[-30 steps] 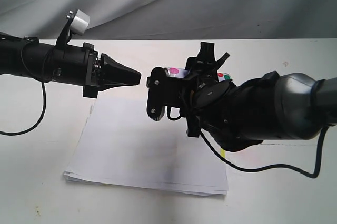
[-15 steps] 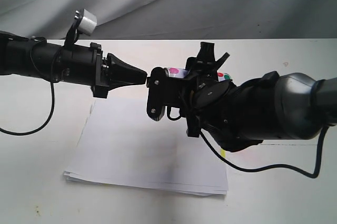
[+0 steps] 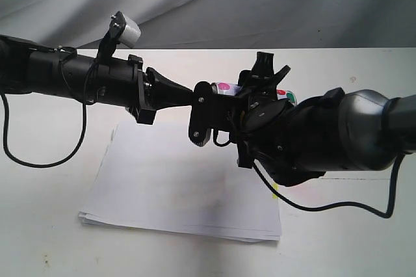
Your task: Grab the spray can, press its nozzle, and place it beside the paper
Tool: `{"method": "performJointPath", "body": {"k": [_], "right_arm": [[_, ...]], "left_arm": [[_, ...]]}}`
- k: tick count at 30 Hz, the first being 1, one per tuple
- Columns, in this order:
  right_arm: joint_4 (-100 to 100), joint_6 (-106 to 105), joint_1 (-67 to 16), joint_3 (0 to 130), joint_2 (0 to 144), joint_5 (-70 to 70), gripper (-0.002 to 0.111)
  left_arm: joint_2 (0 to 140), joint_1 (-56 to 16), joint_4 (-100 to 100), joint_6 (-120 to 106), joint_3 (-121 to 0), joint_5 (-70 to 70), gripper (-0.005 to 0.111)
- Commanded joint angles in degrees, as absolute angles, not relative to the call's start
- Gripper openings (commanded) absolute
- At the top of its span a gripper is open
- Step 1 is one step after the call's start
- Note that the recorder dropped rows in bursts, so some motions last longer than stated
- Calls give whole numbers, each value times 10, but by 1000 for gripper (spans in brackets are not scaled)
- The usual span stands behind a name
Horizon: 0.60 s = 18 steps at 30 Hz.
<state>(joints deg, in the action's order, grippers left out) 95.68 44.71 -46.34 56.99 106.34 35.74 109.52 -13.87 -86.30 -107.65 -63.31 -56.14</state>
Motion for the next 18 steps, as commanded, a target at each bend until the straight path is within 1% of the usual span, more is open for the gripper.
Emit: {"method": "performJointPath", "body": {"k": [1,18], "right_arm": [[986,448,-469,574,1055,346,0],[986,448,-469,574,1055,346,0]], "left_arm": [[1097,-149,-869,-1076,-636,-569,0],[1109,-149,-878,-1068,-636,-580,0]]}}
